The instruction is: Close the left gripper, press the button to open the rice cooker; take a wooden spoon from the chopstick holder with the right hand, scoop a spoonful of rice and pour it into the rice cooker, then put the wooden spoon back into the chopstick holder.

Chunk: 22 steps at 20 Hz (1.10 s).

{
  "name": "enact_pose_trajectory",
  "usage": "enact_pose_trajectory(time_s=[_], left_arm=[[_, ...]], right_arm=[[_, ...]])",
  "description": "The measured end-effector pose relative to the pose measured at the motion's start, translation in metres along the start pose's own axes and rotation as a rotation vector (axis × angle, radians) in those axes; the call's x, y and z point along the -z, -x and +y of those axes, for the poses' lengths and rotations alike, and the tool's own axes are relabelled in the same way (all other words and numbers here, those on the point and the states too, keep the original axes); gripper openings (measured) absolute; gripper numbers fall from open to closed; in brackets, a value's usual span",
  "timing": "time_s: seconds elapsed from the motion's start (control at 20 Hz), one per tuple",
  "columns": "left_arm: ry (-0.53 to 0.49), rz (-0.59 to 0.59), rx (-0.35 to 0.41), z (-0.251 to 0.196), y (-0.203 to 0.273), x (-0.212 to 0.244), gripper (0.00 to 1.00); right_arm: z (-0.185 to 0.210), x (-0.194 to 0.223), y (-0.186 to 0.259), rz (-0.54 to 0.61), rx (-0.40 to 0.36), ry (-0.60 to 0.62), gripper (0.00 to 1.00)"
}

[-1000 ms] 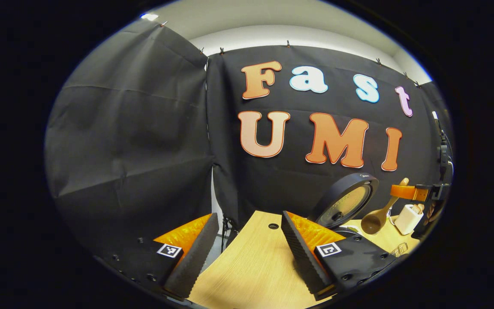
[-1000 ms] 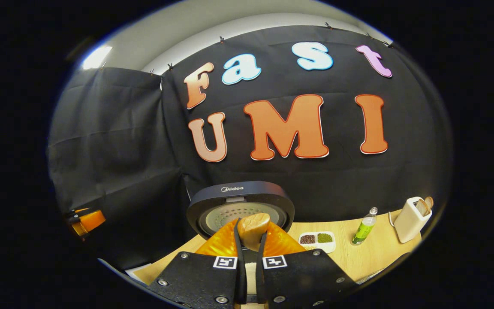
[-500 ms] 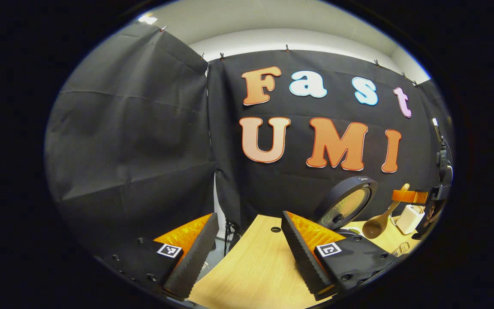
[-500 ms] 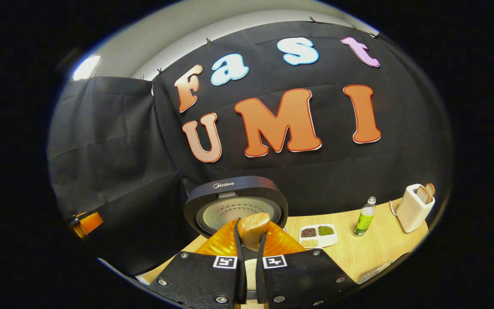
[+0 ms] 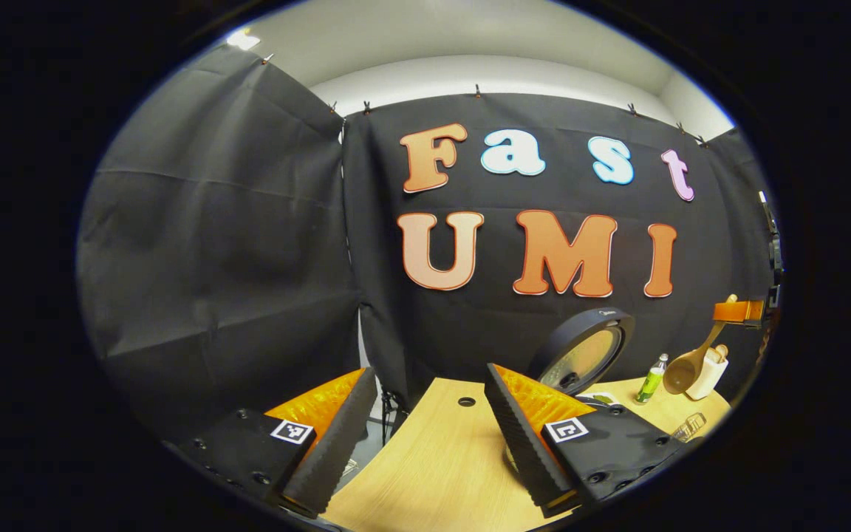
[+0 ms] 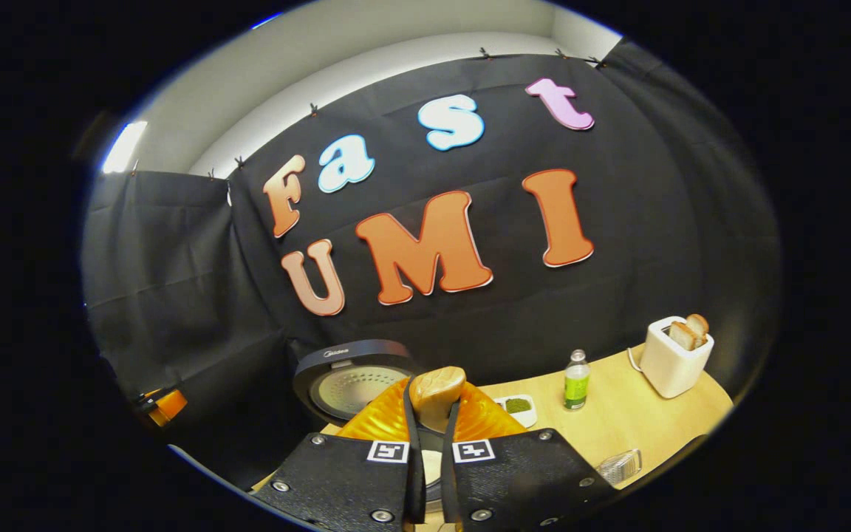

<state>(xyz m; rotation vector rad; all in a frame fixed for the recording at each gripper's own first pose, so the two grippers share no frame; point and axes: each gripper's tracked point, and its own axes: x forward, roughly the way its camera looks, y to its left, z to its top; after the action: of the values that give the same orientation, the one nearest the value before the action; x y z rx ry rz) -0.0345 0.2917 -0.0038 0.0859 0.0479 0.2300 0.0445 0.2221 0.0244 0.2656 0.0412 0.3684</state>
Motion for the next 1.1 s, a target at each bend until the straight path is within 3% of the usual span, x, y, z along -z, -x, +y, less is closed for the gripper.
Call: enact_pose_trajectory(time_s=[0.25,0.55,1.1], left_arm=[[0.011,0.005,0.059,-0.032,0.002,0.003,0.95],[0.042,0.000,0.050,-0.054,-0.001,-0.001,0.95],[0.024,0.008,0.000,-0.081,0.008,-0.008,1.00]], right_arm=[[-0.064,-0.011,0.035,-0.032,0.112,-0.023,0.07],[-0.135,-0.005,0.066,-0.036,0.225,-0.053,0.07],[-0.219,0.088,0.052,0.115,0.287,-0.160,0.07]])
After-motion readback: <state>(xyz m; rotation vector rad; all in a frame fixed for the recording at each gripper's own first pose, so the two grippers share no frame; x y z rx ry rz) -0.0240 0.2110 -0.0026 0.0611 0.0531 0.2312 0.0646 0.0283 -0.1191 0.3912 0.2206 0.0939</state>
